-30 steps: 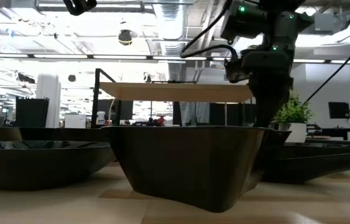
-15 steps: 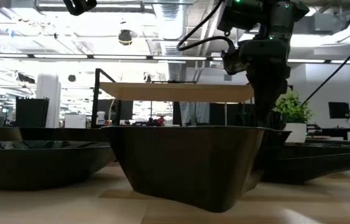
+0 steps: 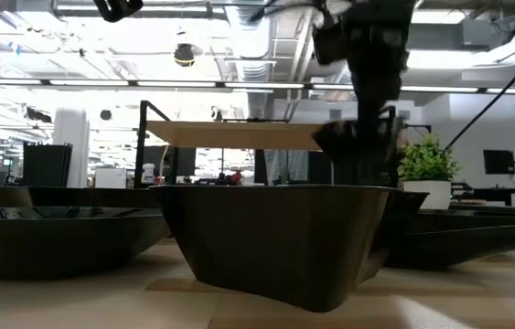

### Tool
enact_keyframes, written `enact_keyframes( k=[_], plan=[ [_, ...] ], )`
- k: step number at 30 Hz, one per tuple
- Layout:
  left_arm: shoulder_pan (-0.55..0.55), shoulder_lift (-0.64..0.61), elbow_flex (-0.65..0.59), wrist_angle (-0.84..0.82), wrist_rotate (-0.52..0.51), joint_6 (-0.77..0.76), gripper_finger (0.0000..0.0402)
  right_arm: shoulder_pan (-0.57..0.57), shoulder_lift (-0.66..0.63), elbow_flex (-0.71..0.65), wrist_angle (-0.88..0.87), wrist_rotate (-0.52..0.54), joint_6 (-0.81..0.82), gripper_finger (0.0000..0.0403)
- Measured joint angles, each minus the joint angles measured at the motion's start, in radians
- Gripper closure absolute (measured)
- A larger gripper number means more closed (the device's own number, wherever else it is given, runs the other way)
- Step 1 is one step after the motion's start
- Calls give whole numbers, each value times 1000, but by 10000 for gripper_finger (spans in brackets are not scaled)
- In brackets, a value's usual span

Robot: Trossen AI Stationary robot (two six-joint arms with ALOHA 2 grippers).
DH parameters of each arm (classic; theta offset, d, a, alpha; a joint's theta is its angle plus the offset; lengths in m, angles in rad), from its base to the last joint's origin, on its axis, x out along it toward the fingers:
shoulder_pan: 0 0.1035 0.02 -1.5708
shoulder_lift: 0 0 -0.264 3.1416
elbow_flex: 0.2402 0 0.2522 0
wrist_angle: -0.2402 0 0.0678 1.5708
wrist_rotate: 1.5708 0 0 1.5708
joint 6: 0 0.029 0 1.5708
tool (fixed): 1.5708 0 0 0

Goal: Pick & Place Mini shaped plates
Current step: Put the black distorted square plate on the shelf

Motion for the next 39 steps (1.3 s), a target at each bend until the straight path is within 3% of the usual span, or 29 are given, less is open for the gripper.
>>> enact_keyframes(
  k=[11,23,39],
  plan=[
    [0,0,0,8,0,0,309,-70,0,265,-123,3,-180,397],
    [0,0,0,20,-1,0,309,-263,0,502,-191,3,-413,397],
    [0,0,0,31,-34,0,310,-550,2,557,-144,3,-456,397]
  ],
)
